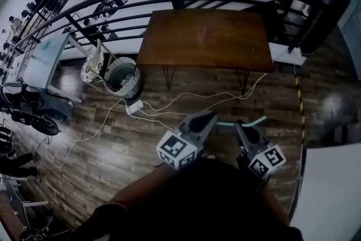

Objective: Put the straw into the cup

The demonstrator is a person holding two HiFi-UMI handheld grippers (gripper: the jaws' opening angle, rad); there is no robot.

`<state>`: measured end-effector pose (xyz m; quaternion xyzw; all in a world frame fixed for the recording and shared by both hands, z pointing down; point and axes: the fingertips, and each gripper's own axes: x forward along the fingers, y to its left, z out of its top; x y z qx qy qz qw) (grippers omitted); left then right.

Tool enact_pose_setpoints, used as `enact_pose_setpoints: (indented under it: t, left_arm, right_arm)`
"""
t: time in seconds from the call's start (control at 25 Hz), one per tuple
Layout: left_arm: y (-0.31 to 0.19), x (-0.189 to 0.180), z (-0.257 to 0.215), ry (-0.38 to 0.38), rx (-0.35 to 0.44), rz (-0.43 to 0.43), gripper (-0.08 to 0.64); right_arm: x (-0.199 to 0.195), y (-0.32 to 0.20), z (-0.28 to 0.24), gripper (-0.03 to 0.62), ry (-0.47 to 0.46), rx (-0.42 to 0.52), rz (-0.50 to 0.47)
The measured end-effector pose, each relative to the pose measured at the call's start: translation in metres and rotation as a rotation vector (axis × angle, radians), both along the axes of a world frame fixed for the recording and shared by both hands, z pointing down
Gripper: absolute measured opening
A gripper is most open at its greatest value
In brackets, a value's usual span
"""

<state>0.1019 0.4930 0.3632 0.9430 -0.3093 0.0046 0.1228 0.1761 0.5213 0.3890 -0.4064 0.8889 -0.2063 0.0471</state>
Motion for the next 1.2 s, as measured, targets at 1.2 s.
enact_pose_setpoints:
  t: [1.2]
  left_arm:
    - [-0.248,-0.112,-0.002,0.032,-0.016,0.042,0.011]
  right_arm:
    - [-0.115,-0.246,0.001,0.038,0.018,-0.028,0.044]
